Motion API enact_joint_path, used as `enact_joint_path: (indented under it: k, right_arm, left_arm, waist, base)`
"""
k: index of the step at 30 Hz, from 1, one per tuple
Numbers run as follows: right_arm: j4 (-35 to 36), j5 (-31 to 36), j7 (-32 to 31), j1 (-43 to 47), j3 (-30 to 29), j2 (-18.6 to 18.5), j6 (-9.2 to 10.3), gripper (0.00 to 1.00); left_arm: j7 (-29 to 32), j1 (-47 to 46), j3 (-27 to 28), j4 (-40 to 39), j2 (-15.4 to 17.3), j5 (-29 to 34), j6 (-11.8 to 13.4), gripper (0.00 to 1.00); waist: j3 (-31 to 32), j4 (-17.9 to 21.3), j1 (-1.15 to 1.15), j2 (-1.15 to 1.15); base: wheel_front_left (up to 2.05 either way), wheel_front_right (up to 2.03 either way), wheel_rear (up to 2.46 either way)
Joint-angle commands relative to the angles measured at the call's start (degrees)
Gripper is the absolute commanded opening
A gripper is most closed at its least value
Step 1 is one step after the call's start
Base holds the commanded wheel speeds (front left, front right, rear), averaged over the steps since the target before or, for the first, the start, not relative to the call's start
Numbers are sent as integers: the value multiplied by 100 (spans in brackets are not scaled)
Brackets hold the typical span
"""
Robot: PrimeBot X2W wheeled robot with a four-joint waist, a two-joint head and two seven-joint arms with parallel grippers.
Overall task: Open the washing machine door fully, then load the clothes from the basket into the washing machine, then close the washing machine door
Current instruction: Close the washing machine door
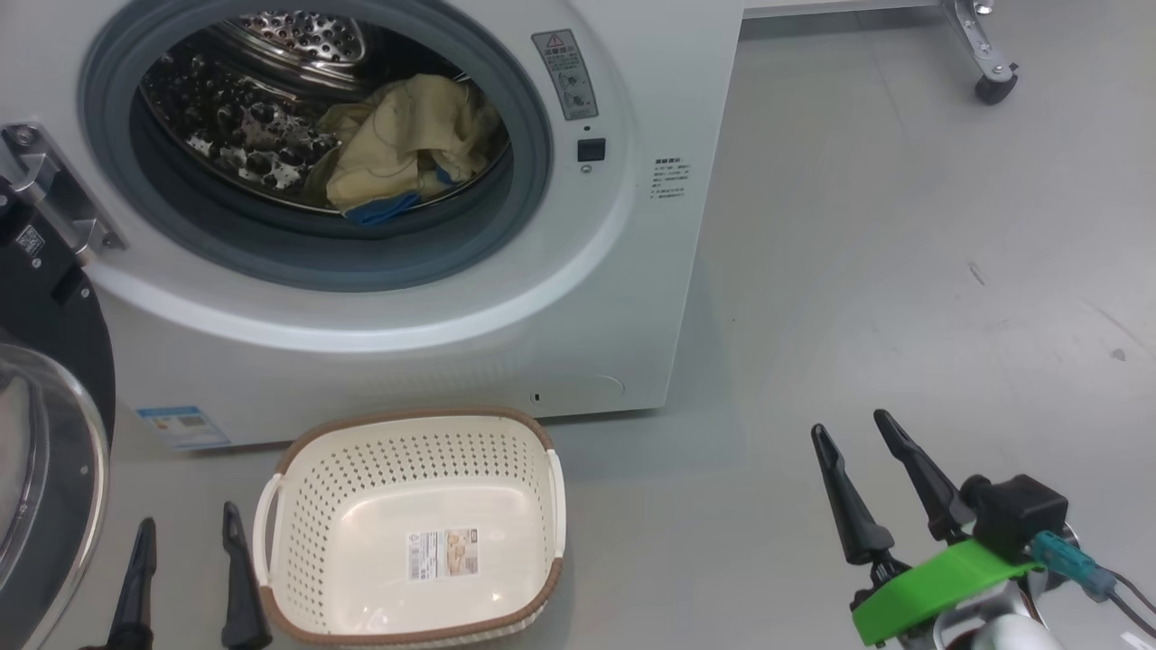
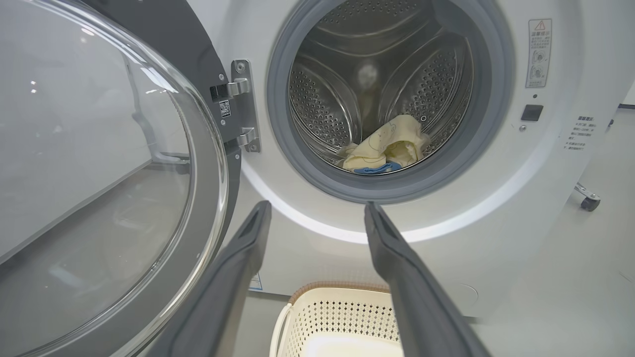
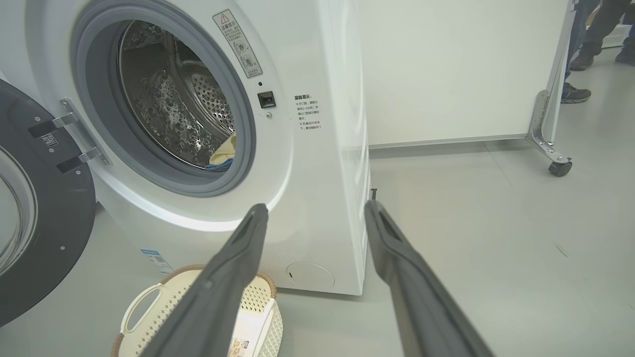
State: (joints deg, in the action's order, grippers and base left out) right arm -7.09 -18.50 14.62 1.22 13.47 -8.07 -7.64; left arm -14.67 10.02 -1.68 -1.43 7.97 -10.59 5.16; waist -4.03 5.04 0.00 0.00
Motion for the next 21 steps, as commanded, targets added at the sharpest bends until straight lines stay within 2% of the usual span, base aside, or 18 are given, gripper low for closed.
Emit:
enact_joint_path:
  k: [1,15,21]
  right_arm:
    - [160,23,38,-70,67,-89,15,100]
    - [129,8,38,-130,54,-100,15,100]
    - [136,10,38,-142,37,-96,15,100]
  left_arm:
    - [-33,-146,238,-155,59,50,52,100]
    - [-33,-237,262,-153,12,87,65,100]
    - [-33,-287,281,-155,-26,91,41,100]
  waist:
    - [-12,-6,0,0]
    - [-69,-24,0,0]
    - [-106,-46,0,0]
  base:
    - [-110,110,0]
    - [-185,185,0]
    - [-131,131,0]
